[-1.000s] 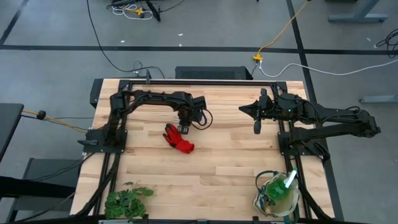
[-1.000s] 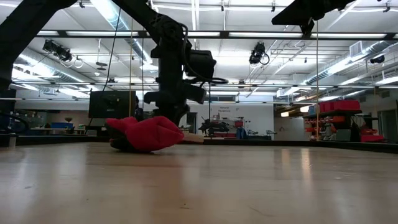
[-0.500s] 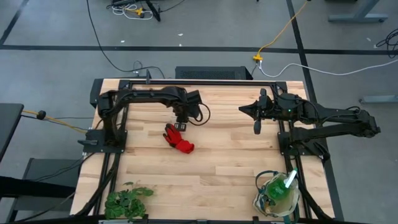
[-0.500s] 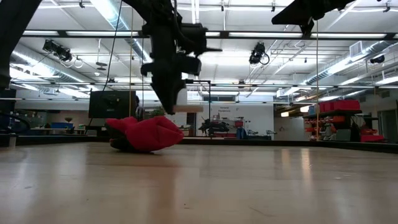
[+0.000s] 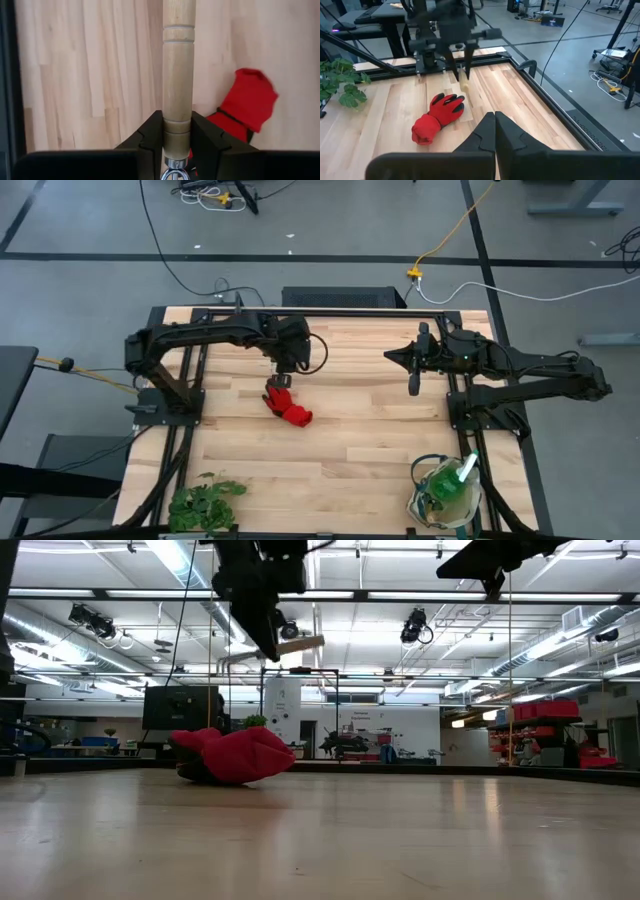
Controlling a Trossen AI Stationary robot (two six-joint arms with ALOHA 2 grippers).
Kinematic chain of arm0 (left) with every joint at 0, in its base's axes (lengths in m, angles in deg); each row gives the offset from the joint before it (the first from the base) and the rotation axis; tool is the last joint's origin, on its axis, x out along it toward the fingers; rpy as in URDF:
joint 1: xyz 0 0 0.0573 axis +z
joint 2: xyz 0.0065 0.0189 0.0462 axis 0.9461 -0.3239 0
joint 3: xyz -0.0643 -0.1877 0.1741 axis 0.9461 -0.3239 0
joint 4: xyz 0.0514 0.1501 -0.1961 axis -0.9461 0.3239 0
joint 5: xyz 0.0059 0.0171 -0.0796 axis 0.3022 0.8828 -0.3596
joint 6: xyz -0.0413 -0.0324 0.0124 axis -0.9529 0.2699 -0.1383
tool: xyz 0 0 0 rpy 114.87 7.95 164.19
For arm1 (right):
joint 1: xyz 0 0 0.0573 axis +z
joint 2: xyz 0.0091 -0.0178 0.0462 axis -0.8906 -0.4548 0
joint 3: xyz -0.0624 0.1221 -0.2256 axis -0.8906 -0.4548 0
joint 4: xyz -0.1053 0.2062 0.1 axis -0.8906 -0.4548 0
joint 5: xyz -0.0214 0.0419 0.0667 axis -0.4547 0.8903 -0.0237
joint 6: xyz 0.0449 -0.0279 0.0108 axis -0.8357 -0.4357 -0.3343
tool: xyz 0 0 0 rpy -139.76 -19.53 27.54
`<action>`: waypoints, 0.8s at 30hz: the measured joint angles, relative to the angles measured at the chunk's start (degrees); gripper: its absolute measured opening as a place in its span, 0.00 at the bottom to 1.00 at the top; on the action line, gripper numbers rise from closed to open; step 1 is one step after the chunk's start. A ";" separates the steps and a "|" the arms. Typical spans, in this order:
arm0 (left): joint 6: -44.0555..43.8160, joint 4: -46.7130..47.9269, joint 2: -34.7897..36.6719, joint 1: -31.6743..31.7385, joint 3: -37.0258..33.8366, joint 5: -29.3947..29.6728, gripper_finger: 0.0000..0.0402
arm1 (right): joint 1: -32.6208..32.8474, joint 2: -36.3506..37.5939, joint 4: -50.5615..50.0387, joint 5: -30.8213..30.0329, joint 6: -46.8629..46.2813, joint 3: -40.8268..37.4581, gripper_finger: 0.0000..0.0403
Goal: Pick & Place Garden tools in Gardening bag
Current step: Put the hand rake into the gardening bag
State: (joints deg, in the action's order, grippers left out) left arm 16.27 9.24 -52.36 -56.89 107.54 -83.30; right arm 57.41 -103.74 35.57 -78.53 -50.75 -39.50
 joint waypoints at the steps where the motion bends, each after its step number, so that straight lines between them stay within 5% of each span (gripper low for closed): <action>1: -0.20 0.02 0.81 -0.12 0.00 -0.23 0.20 | 0.00 0.00 0.02 0.01 -0.01 0.00 0.00; 11: -4.64 -1.49 7.87 -1.74 0.00 -2.41 0.19 | 0.02 0.00 0.08 0.12 -0.28 0.00 0.00; 24: -11.78 -17.16 11.99 -1.66 0.00 -7.54 0.19 | 0.02 0.02 0.54 0.14 -0.62 0.00 0.00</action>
State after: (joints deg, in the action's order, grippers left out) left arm 4.49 -7.92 -40.37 -58.55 107.54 -90.84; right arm 57.43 -103.72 36.11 -78.39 -51.37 -39.50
